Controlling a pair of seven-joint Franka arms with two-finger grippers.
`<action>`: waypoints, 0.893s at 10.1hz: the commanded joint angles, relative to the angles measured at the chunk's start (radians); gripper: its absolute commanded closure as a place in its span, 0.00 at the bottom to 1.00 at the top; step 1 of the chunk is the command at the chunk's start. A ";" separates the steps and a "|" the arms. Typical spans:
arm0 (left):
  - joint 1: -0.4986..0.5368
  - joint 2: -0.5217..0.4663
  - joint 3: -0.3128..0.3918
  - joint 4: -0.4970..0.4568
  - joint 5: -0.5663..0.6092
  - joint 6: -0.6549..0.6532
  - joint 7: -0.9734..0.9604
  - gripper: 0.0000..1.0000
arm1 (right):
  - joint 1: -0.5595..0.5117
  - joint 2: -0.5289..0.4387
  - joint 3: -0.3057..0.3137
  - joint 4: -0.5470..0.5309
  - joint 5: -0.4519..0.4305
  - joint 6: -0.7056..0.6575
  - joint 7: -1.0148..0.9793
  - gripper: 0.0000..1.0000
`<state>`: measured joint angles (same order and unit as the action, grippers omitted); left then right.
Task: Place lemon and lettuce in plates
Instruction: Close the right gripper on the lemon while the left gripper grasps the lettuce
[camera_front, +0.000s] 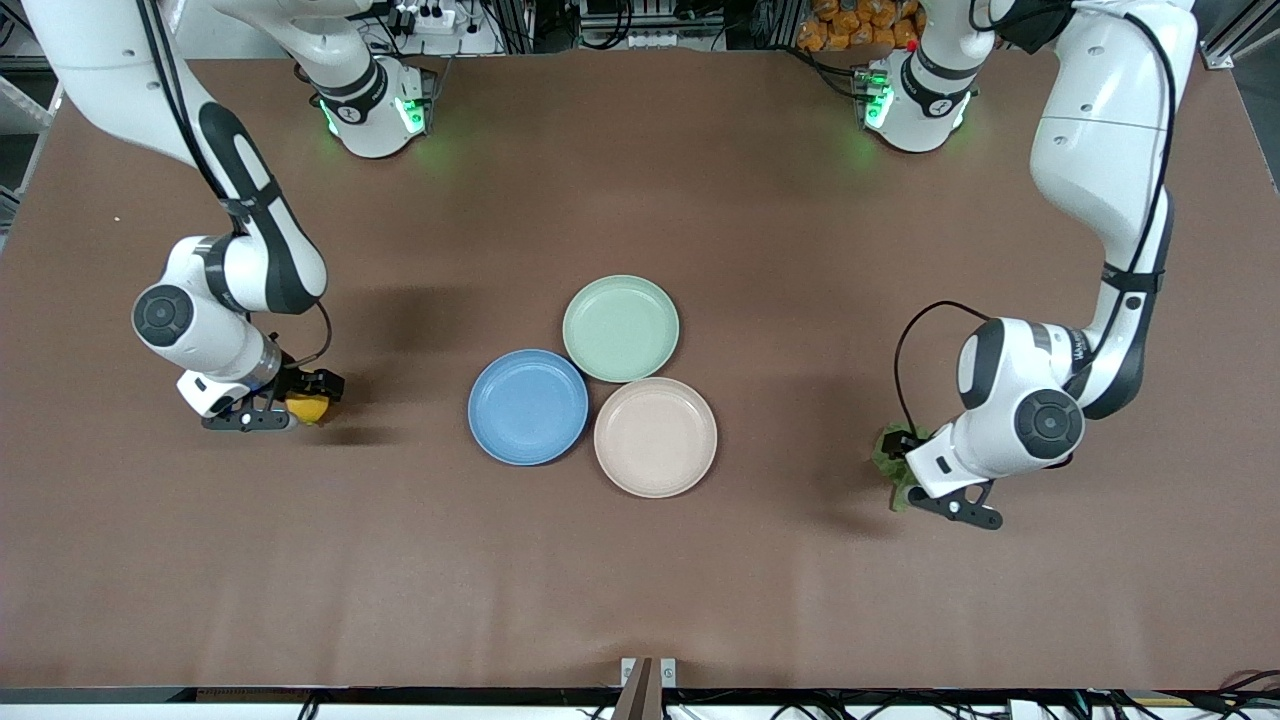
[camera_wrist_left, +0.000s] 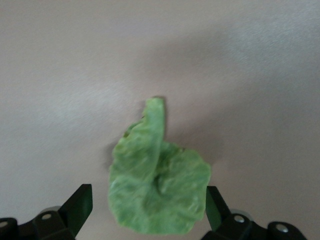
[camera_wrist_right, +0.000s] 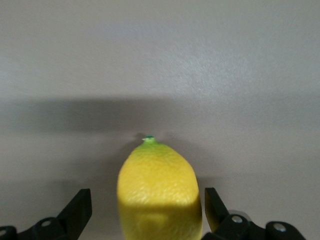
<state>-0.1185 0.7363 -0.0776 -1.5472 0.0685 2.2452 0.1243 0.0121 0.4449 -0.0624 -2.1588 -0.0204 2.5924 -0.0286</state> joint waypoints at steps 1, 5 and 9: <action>-0.010 0.029 0.001 0.010 0.019 0.031 0.003 0.00 | -0.004 0.044 -0.005 0.005 -0.020 0.035 -0.005 0.00; -0.009 0.070 0.001 0.013 0.024 0.047 0.011 0.00 | -0.003 0.047 -0.007 0.019 -0.020 0.023 -0.001 0.84; -0.009 0.075 0.001 0.013 -0.039 0.063 -0.064 1.00 | 0.003 0.023 -0.005 0.114 -0.015 -0.140 -0.001 0.92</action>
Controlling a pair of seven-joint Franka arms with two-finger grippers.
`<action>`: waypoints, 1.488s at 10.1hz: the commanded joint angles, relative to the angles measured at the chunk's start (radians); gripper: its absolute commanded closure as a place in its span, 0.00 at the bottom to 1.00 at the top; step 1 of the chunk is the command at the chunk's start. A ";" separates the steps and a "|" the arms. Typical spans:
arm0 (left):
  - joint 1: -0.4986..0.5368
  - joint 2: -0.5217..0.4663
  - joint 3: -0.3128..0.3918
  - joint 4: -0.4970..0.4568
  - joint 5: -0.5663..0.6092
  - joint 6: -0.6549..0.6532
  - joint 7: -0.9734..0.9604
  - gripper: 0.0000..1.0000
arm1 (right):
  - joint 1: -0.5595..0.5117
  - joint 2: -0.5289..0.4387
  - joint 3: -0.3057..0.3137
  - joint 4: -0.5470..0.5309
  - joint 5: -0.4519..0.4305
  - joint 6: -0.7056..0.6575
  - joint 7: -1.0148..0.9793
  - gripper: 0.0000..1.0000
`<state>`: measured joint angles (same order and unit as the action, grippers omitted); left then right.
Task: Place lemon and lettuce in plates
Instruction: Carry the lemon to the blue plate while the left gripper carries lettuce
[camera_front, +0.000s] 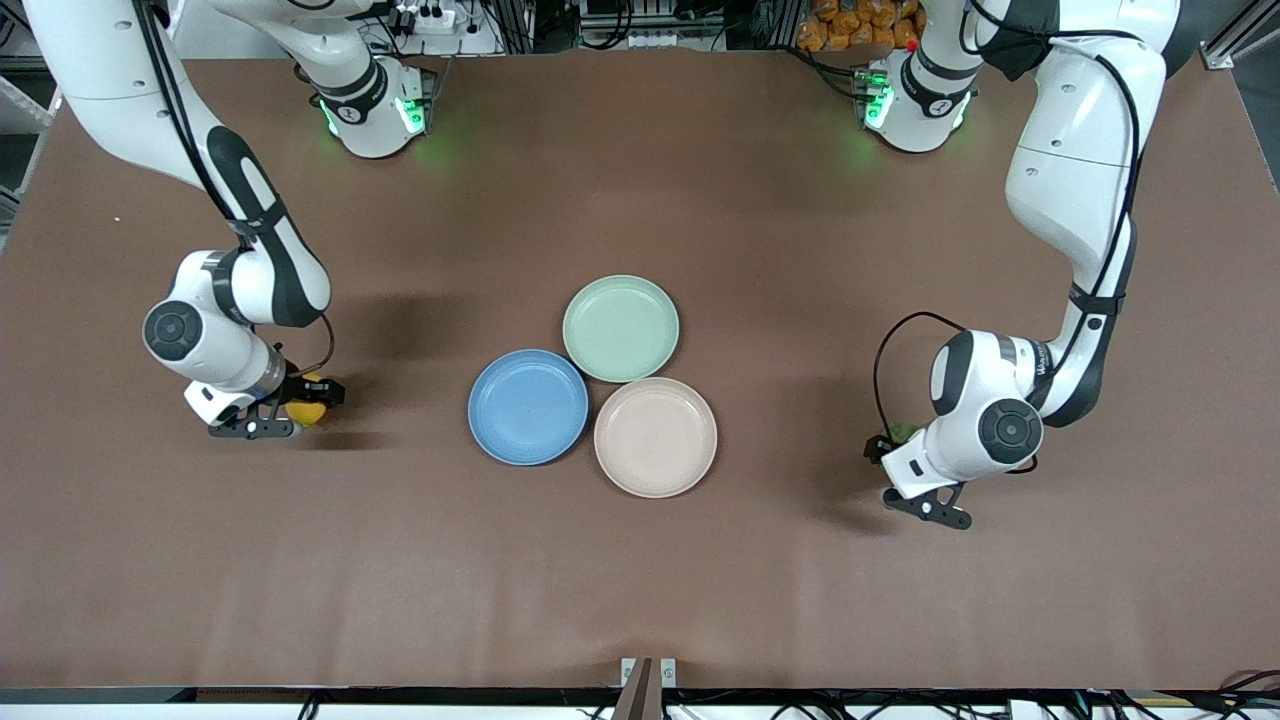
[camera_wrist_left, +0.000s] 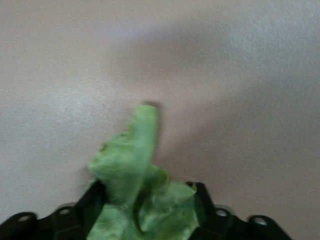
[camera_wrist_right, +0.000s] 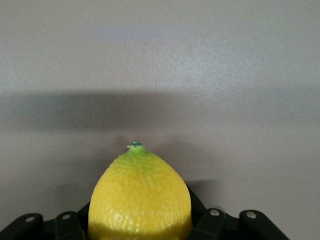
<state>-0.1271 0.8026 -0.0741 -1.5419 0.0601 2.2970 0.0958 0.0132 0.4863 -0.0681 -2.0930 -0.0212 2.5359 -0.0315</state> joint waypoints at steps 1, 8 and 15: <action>-0.002 0.007 -0.003 0.008 -0.032 0.013 -0.039 1.00 | 0.010 -0.025 0.001 0.071 -0.011 -0.132 0.004 0.92; -0.008 -0.037 -0.026 0.019 -0.034 0.012 -0.187 1.00 | 0.158 -0.017 0.077 0.200 -0.002 -0.216 0.008 0.92; -0.104 -0.077 -0.115 0.063 -0.025 0.010 -0.594 1.00 | 0.369 0.161 0.093 0.390 0.156 -0.203 0.012 0.92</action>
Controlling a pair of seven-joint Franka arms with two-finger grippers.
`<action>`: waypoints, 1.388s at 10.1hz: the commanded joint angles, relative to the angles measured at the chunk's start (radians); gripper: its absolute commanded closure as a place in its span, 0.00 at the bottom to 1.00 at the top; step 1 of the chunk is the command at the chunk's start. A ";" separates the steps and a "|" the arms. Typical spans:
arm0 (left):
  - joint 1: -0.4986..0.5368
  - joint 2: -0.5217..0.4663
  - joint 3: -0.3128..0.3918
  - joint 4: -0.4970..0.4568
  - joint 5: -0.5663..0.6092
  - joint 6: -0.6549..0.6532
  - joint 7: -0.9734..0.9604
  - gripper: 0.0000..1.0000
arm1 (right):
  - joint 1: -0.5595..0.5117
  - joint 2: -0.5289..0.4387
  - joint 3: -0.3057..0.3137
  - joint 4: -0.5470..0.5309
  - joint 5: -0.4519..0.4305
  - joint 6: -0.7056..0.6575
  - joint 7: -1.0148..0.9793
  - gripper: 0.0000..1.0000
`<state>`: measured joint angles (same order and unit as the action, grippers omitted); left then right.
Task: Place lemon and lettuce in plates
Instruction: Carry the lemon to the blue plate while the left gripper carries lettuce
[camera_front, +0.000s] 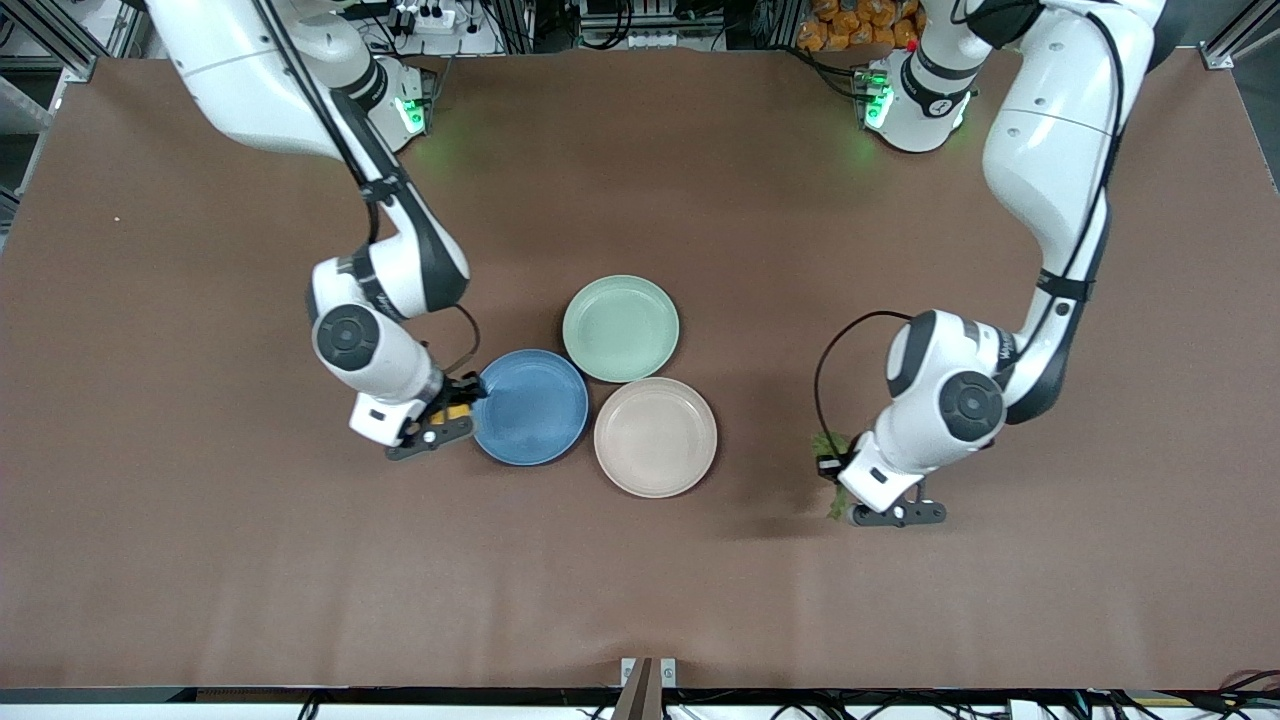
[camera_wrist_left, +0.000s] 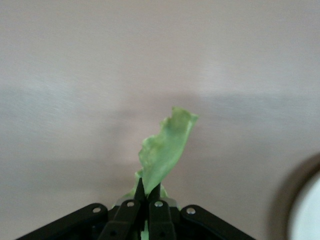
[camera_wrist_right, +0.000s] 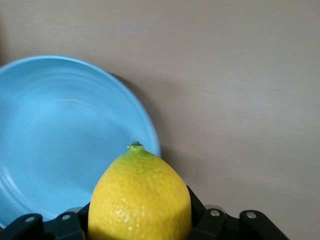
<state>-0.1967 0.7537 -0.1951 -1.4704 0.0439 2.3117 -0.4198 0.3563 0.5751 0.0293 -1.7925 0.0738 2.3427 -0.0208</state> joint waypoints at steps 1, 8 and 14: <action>-0.062 -0.034 0.006 -0.002 -0.010 -0.005 -0.143 1.00 | 0.047 0.094 -0.005 0.102 0.067 -0.010 0.002 0.92; -0.274 -0.007 0.022 0.062 -0.006 0.050 -0.448 1.00 | 0.095 0.129 -0.003 0.101 0.077 0.036 0.047 0.88; -0.323 0.038 0.023 0.061 -0.001 0.189 -0.499 0.11 | 0.078 0.097 0.012 0.127 0.109 -0.012 0.117 0.00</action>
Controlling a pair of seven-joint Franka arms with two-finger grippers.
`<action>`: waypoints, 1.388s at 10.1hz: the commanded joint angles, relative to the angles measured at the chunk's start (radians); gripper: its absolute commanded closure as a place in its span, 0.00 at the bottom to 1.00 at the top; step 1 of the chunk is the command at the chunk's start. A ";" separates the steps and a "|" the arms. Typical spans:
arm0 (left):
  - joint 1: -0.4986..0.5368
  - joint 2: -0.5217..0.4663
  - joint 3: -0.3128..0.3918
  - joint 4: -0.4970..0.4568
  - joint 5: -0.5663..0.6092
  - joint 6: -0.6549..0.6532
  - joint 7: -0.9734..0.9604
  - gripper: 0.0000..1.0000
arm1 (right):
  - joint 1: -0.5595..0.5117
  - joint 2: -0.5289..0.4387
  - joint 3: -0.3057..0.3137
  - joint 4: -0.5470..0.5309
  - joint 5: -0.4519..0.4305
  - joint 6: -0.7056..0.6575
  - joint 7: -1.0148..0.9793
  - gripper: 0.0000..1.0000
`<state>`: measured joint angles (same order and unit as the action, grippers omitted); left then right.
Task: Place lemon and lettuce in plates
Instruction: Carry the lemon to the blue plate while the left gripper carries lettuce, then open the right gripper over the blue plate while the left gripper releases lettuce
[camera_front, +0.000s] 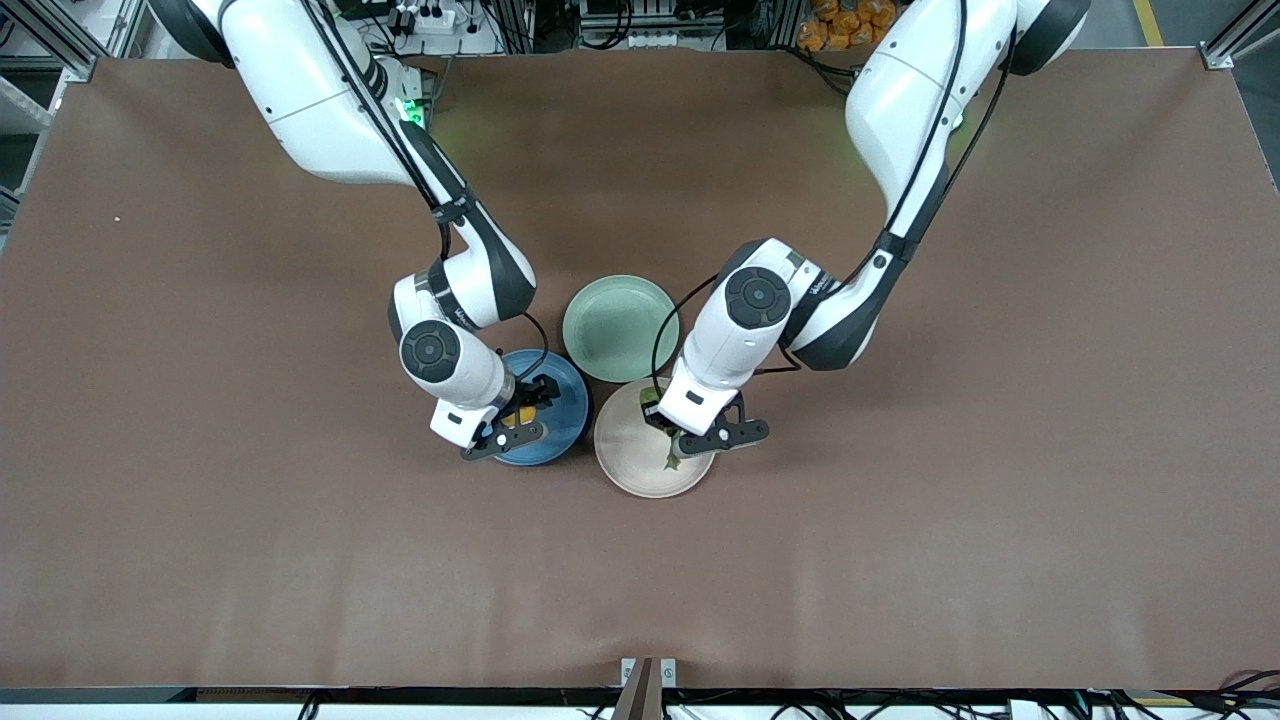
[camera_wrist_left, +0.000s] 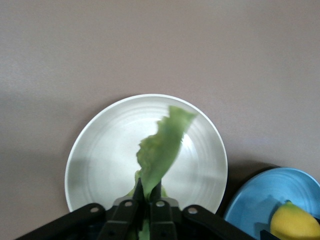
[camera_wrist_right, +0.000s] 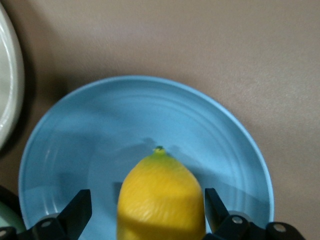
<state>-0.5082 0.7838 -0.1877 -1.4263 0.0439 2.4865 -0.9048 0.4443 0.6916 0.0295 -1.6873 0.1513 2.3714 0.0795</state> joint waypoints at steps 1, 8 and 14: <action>-0.015 0.008 0.016 0.015 0.008 0.025 -0.019 0.00 | -0.030 -0.036 0.010 0.041 0.087 -0.114 0.016 0.00; 0.065 -0.037 0.059 0.004 0.053 -0.042 0.003 0.00 | -0.133 -0.141 -0.045 0.156 0.097 -0.393 -0.007 0.00; 0.266 -0.129 0.059 -0.008 0.077 -0.290 0.173 0.00 | -0.338 -0.280 -0.075 -0.040 -0.094 -0.391 -0.194 0.00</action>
<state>-0.2830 0.6873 -0.1226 -1.4092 0.0897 2.2312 -0.7679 0.1383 0.4981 -0.0528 -1.6300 0.1102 1.9754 -0.1073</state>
